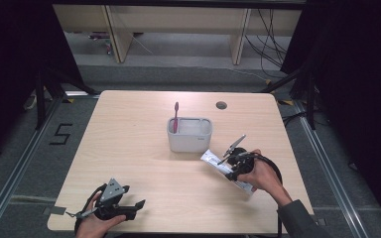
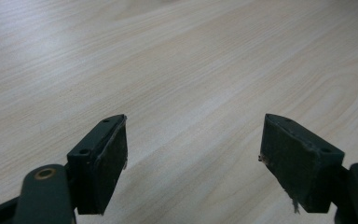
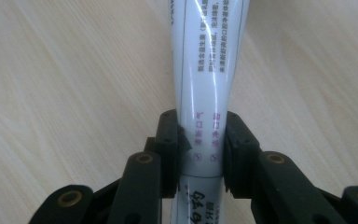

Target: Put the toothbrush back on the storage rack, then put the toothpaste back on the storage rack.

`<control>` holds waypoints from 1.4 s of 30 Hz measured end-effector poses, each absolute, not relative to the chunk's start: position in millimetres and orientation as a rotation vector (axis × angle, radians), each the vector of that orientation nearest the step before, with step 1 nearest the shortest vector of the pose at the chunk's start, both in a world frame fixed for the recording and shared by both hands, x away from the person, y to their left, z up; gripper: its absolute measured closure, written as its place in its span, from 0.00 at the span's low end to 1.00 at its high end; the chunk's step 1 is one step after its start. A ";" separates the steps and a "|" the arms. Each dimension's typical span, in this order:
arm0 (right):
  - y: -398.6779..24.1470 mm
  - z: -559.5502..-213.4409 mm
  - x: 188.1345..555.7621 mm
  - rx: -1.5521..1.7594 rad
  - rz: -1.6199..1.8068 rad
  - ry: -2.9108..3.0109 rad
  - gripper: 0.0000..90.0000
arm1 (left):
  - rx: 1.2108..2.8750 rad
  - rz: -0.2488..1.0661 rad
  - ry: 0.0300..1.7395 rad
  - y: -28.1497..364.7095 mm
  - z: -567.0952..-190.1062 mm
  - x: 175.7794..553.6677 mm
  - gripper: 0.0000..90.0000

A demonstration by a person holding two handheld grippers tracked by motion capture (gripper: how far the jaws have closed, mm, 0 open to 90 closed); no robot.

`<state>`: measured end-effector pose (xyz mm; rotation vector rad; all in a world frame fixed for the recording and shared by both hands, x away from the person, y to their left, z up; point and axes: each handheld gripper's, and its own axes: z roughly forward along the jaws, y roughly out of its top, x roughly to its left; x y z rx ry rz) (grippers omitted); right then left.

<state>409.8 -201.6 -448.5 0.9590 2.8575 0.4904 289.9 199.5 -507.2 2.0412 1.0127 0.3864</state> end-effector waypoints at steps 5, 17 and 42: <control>-207.6 -436.1 400.3 0.985 0.653 2.803 0.80 | 2.044 0.384 1.013 199.4 -507.7 290.1 0.25; -213.7 -423.9 397.1 0.962 0.863 2.724 0.80 | 2.044 0.384 1.012 199.9 -507.1 290.4 0.25; -217.5 -412.7 402.7 1.016 1.162 2.504 0.80 | 2.031 0.381 1.013 199.8 -505.6 289.6 0.25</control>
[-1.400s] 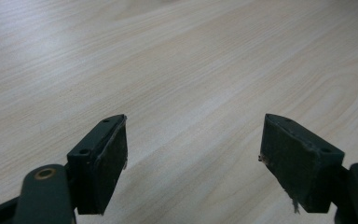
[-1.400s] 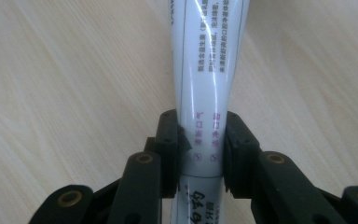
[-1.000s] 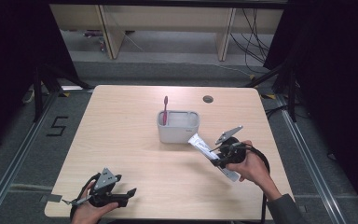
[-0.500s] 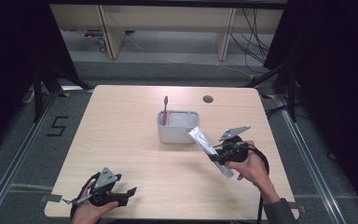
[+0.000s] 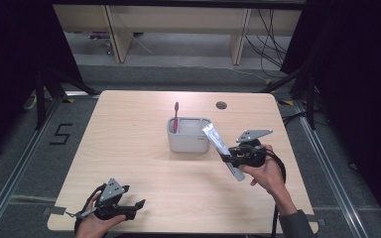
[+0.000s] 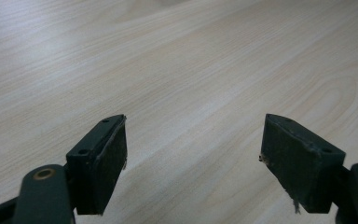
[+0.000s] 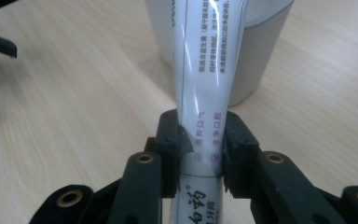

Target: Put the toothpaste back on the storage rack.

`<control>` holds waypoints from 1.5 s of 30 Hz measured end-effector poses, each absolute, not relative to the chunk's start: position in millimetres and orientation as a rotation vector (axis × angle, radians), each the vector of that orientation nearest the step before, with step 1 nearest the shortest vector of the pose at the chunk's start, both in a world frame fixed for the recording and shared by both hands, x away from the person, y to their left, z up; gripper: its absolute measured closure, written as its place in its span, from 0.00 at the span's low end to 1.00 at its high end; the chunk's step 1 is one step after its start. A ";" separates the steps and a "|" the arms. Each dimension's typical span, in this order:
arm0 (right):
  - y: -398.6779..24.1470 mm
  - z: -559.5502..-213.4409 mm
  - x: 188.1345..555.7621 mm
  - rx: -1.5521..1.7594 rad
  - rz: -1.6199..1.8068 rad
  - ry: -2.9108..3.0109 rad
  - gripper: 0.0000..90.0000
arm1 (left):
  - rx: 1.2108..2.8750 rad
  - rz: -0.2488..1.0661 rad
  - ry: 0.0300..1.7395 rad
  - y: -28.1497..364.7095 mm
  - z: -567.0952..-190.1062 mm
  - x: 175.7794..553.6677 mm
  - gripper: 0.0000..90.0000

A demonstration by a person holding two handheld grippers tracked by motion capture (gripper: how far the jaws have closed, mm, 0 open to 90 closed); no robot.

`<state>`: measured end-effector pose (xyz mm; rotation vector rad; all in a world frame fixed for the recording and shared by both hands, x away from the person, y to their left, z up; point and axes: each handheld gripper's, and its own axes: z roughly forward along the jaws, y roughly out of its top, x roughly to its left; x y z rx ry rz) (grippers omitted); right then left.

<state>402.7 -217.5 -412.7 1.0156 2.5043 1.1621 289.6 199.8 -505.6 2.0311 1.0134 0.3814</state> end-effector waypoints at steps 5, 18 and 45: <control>-215.1 -407.3 411.0 1.008 1.231 2.462 0.80 | 2.027 0.382 1.006 198.7 -506.4 290.2 0.25; -202.0 -383.6 430.9 0.965 1.374 2.353 0.80 | 1.994 0.374 1.024 197.7 -507.8 289.5 0.25; -163.2 -364.3 471.2 0.987 1.536 2.246 0.80 | 2.019 0.378 1.006 198.1 -507.7 289.0 0.25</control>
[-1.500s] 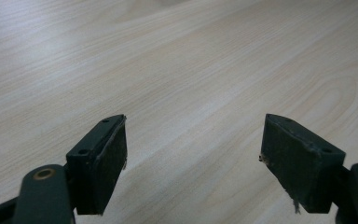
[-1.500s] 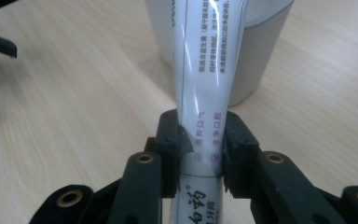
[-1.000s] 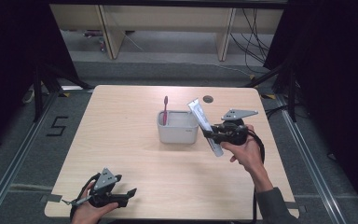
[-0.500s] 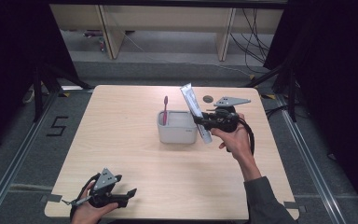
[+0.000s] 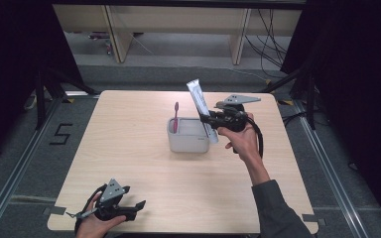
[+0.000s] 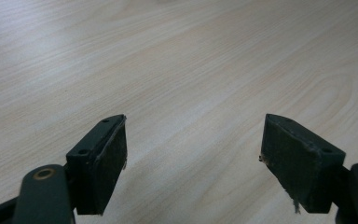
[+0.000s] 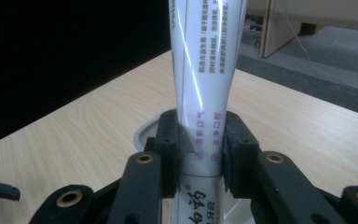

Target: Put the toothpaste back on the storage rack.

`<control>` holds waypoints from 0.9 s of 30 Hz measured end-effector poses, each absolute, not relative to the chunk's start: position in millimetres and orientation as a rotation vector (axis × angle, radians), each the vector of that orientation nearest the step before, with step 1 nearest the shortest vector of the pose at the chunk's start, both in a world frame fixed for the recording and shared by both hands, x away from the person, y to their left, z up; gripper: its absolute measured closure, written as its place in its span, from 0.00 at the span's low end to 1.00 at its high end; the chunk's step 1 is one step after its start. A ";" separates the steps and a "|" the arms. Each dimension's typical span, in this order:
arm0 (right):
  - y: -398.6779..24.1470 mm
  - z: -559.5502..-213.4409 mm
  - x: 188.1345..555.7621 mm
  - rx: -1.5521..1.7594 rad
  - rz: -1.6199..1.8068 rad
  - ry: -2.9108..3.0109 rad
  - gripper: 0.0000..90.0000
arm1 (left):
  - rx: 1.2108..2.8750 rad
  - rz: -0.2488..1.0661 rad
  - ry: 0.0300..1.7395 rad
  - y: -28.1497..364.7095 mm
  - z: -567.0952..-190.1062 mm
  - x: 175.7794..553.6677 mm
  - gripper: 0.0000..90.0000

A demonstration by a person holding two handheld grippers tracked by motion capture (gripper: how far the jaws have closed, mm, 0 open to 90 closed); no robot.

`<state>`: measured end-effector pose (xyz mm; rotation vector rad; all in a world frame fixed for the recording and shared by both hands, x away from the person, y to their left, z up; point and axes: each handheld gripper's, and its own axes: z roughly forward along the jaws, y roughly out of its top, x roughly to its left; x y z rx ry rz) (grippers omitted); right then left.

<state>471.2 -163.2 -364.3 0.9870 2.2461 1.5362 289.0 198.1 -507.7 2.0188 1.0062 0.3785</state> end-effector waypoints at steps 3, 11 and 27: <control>-158.2 -363.0 475.8 0.972 1.529 2.235 0.80 | 2.028 0.378 1.001 198.8 -507.4 289.0 0.25; -147.3 -360.6 488.7 0.970 1.556 2.182 0.80 | 2.031 0.371 0.996 198.5 -506.5 288.5 0.25; -124.1 -374.0 508.9 1.062 1.613 2.111 0.80 | 2.042 0.367 0.991 196.5 -506.1 288.1 0.25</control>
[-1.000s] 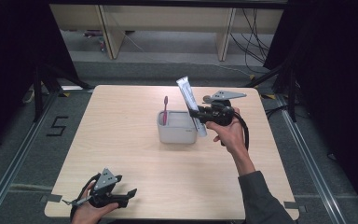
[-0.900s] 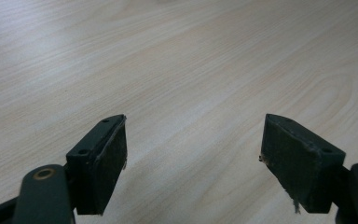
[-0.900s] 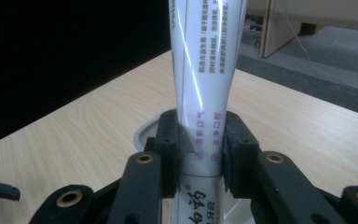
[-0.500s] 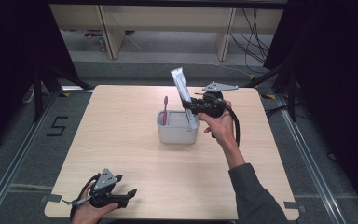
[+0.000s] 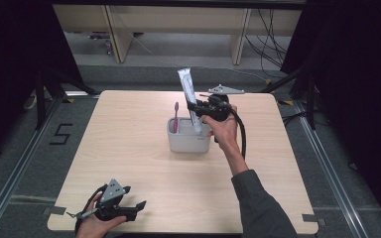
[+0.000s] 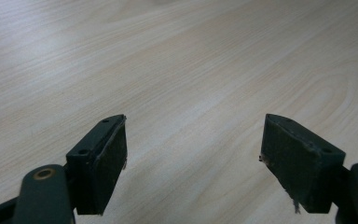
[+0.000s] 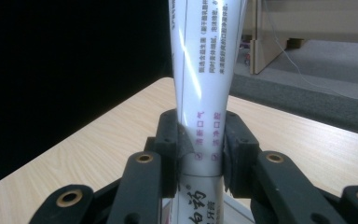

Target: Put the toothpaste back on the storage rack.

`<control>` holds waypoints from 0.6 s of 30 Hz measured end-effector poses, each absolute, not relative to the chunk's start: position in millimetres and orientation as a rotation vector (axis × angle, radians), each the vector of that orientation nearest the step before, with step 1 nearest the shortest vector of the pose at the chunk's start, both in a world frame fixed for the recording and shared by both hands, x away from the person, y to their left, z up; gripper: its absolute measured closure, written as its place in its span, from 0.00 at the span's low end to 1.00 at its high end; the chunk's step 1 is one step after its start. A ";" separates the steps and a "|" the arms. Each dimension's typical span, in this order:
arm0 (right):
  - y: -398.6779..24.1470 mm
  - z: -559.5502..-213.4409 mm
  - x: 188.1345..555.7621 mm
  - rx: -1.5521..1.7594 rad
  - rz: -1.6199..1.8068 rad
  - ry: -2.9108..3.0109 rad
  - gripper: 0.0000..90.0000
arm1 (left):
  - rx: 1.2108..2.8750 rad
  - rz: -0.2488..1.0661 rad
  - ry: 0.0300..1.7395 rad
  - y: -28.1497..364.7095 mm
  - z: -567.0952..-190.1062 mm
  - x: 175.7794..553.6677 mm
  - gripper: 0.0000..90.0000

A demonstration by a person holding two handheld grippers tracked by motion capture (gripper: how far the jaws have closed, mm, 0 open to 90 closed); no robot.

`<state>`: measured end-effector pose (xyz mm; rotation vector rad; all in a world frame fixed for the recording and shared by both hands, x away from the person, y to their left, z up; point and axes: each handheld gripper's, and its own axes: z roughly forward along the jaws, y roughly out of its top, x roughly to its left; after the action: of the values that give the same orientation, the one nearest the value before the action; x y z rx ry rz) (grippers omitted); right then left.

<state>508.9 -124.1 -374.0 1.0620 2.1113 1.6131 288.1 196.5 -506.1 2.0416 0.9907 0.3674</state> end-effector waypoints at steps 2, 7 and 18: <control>-121.4 -375.5 510.1 1.087 1.599 2.111 0.80 | 2.013 0.361 1.004 194.1 -507.0 287.2 0.25; -116.6 -382.5 515.1 1.113 1.597 2.091 0.80 | 2.013 0.363 1.005 194.2 -507.1 287.0 0.25; -112.0 -395.7 515.7 1.134 1.554 2.076 0.80 | 2.023 0.379 0.989 193.3 -507.2 286.7 0.25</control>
<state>515.7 -112.0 -395.7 1.1337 2.0763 1.5536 286.7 193.3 -507.2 2.0234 0.9892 0.3789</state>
